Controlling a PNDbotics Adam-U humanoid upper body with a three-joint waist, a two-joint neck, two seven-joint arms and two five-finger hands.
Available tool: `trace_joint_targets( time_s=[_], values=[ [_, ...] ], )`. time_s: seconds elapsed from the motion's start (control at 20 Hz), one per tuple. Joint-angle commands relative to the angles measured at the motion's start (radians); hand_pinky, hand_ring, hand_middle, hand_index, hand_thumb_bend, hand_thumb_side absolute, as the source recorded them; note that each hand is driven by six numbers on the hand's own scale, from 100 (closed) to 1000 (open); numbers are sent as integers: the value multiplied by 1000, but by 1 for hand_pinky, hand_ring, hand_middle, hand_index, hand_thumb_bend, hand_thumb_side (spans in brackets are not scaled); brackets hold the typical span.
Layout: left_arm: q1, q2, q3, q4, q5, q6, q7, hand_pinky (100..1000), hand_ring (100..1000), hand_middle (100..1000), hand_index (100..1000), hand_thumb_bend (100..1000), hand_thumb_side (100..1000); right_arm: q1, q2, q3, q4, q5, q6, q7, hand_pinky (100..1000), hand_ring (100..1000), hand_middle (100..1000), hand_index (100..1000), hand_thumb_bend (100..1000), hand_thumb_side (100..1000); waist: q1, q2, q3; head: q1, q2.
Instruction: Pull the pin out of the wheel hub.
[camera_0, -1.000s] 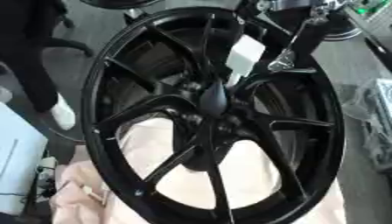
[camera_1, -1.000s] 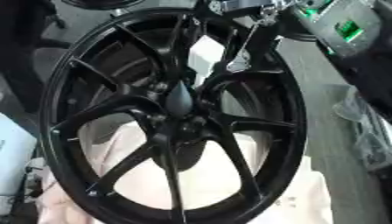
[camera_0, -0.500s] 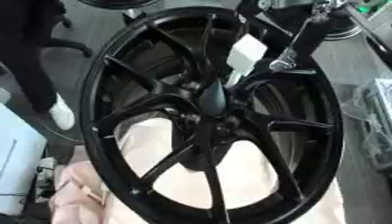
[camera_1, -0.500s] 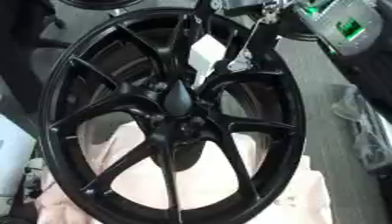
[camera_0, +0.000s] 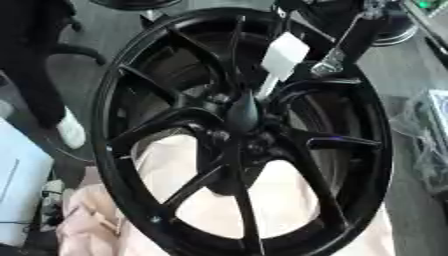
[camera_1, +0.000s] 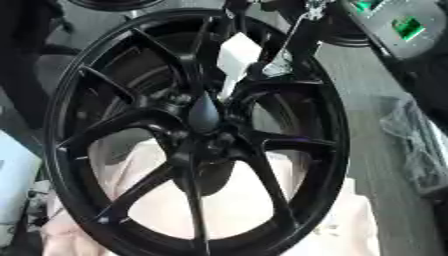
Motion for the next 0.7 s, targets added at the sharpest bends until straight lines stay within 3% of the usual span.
trace_joint_targets(
  time_s=[0.05,0.4,0.5,0.7],
  values=[
    [-7,26,5,-17,-4,2,3,604,806,719,706,344,639,-28,-34,-37,-24,-25,-72,81,795,620,471,518,182,100,8,-21,-2,3,-1],
    [-1,29,8,-16,-5,2,8,604,806,719,706,342,640,-26,-96,-105,-97,-127,-13,18,797,616,479,516,178,100,9,-24,-12,9,9],
    [2,31,10,-16,-5,1,11,604,806,719,706,343,640,-10,-132,-146,-133,-159,6,-32,797,613,482,518,134,100,10,-25,-18,14,13],
    [9,34,17,-16,-6,-1,17,605,805,720,705,342,639,83,-238,-247,-208,-280,55,-146,798,609,481,519,162,100,14,-28,-33,29,18]
  ],
)
